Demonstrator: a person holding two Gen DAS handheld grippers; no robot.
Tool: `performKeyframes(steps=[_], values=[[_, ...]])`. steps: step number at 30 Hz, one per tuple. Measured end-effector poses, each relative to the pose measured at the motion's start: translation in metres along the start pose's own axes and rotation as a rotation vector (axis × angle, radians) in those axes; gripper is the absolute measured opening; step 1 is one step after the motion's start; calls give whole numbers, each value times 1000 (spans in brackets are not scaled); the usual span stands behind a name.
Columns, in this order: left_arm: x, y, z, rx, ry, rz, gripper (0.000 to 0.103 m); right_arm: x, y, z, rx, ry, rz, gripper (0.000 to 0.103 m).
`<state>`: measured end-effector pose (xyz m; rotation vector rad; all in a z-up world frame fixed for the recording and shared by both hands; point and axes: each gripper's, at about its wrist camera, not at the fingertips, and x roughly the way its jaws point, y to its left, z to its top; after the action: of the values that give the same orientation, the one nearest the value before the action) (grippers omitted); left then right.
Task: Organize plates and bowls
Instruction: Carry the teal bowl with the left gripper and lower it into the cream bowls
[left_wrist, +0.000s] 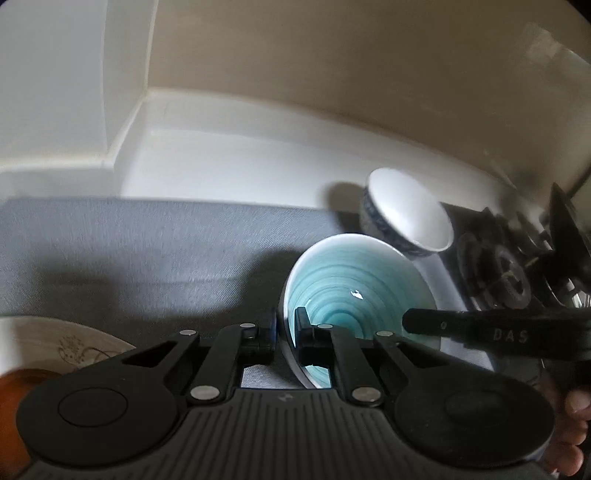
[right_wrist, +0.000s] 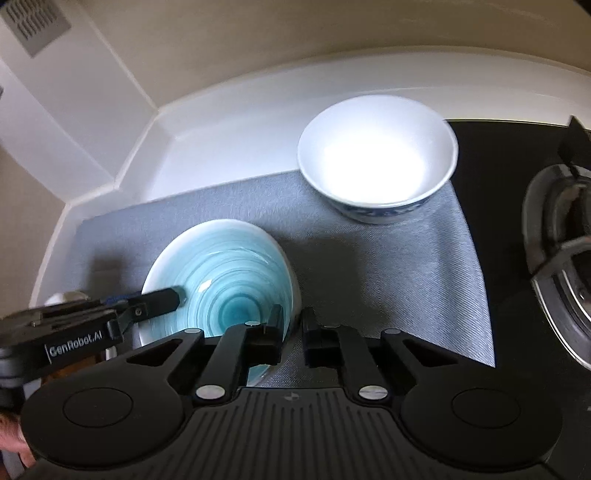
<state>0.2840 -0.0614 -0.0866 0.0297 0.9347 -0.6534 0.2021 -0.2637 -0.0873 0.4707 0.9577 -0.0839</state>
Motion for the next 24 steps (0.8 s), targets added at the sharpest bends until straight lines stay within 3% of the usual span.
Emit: performKeyframes(steps=[7,11,17,24], values=[[-49,-28,-8,63,-78,-62,8,-66,4,-21,3,-122,-9,11],[-67,-58,-20,120,-82,-95,8,-105,-2,-45,15,-170,-42,11],[-68,-83,-46,181,-28,-136,8,-130,-20,-91,86,-146,-92,11],[-53,-87,-65,205,44,-137,8,-125,-24,-122,142,-111,-127,11]])
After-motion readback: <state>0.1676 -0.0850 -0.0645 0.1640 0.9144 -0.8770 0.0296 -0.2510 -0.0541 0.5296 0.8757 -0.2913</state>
